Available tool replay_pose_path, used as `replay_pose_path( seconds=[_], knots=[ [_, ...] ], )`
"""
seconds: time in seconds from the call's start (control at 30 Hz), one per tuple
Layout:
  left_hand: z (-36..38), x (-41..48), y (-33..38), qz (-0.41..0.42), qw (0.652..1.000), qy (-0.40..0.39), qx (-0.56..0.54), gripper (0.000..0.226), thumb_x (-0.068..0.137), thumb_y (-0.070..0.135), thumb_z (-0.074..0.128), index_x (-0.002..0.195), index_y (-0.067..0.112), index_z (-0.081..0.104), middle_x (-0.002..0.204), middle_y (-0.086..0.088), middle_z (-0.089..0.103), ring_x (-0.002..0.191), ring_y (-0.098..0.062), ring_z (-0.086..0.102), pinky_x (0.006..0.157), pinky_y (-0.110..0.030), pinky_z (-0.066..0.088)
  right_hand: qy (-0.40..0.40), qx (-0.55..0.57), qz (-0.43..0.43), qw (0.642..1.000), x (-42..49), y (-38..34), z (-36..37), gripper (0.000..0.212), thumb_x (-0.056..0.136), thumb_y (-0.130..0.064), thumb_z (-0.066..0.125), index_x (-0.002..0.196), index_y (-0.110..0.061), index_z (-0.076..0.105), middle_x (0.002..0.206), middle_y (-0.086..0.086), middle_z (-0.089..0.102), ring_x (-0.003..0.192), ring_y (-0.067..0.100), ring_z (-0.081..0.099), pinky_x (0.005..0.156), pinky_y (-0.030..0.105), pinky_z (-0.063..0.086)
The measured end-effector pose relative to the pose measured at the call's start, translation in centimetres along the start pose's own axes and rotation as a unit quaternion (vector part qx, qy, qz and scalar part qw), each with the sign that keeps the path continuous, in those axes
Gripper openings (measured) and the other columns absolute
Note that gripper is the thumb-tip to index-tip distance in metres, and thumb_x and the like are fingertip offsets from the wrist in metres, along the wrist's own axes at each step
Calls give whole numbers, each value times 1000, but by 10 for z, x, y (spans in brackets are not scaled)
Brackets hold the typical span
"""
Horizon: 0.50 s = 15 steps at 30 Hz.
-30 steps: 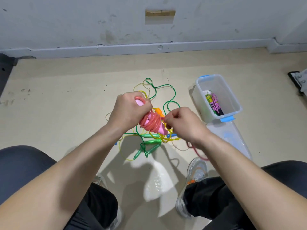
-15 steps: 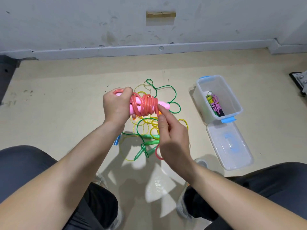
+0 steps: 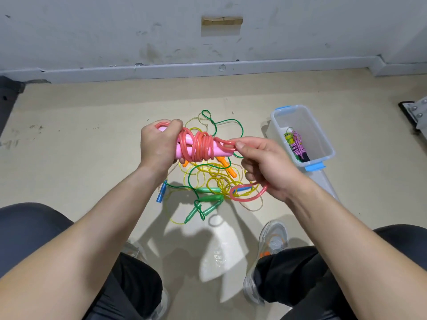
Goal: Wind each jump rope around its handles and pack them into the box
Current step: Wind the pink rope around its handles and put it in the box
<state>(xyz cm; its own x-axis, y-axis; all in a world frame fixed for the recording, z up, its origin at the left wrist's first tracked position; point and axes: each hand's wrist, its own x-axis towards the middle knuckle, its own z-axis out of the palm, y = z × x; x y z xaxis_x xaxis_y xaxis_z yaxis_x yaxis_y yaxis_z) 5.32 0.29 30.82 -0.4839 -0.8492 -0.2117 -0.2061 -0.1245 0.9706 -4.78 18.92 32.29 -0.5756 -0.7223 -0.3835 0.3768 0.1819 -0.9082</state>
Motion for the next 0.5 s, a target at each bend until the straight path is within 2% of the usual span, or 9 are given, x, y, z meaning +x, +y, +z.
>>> replay_pose_path(
  seconds=[0.1, 0.23, 0.27, 0.4, 0.5],
  knots=[
    [-1, 0, -2, 1, 1000, -18, 7, 23, 83, 18, 62, 62, 10, 60, 49, 0, 56, 45, -23, 55, 46, -25, 43, -17, 136, 74, 988, 0, 4, 3, 18, 100, -10, 47, 94, -10, 64, 57, -5, 24, 46, 7, 17, 40, 18, 11],
    [-1, 0, -2, -3, 999, -36, -1, 22, 87, 16, 61, 70, 3, 61, 51, -3, 56, 42, -23, 54, 44, -25, 43, -9, 182, 105, 978, 1, 1, 3, 43, 97, -11, 42, 68, -19, 72, 51, -8, 18, 37, 4, 15, 37, 15, 11],
    [-1, 0, -1, -4, 999, -40, -7, 21, 87, 17, 61, 72, 1, 62, 53, -5, 56, 42, -24, 54, 46, -27, 43, -10, 188, 105, 976, 2, 0, 2, 45, 97, -11, 41, 67, -19, 74, 49, -9, 17, 35, 4, 15, 36, 14, 12],
    [-3, 3, 1, -16, 999, -36, -23, 21, 89, 17, 59, 74, 2, 61, 50, -4, 55, 38, -24, 52, 48, -31, 40, -20, 187, 84, 978, 2, -1, 0, 40, 99, -8, 39, 88, -14, 77, 50, -8, 17, 37, 4, 14, 36, 12, 13],
    [-4, 4, 0, -37, 998, -36, -31, 23, 89, 20, 60, 71, 6, 60, 49, -1, 57, 39, -24, 52, 46, -29, 40, -25, 123, 32, 992, 0, 3, 2, 35, 102, -5, 42, 101, -13, 76, 56, -2, 15, 44, 8, 12, 42, 17, 11]
  ],
)
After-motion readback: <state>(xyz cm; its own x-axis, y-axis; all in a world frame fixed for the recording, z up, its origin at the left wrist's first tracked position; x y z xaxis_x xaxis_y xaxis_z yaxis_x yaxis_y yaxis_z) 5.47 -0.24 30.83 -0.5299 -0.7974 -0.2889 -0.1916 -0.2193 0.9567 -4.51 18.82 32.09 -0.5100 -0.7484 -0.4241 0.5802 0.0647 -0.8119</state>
